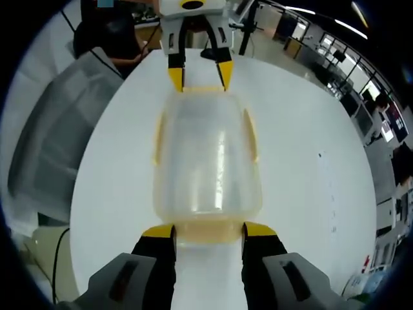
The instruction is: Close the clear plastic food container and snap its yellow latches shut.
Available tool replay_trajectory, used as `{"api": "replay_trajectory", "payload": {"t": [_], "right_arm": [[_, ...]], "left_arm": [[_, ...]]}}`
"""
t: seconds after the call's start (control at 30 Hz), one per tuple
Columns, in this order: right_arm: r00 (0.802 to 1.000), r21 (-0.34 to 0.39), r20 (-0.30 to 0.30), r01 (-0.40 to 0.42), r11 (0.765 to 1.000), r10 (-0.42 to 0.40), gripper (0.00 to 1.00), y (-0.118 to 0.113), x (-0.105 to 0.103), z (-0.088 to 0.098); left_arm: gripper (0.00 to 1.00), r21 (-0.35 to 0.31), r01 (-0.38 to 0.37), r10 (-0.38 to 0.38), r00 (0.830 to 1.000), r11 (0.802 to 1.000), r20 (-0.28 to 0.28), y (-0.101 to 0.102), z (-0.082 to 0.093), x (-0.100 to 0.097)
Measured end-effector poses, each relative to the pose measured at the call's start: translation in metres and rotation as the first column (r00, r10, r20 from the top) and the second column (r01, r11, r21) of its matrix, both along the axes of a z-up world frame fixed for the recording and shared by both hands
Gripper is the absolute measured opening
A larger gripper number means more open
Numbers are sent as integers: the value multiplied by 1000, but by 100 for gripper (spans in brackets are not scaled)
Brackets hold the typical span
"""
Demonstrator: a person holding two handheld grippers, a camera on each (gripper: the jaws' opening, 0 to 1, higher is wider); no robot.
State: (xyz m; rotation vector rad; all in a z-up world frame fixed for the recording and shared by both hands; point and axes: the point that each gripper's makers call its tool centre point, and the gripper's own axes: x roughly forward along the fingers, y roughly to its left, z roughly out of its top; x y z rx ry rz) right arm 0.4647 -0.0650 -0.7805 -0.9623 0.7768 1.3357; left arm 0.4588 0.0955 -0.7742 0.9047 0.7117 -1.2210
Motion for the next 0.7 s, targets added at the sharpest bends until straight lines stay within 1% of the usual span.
{"api": "replay_trajectory", "payload": {"t": [0.33,0.7], "right_arm": [[1000,-3,-6,-1,1000,1,38,-10,4,-2],[999,-17,-34,-1,1000,1,38,-19,3,-9]], "left_arm": [[39,-9,-3,3,1000,1000,-5,-10,1,2],[39,-13,-1,1,1000,1000,-22,-19,-6,2]]}}
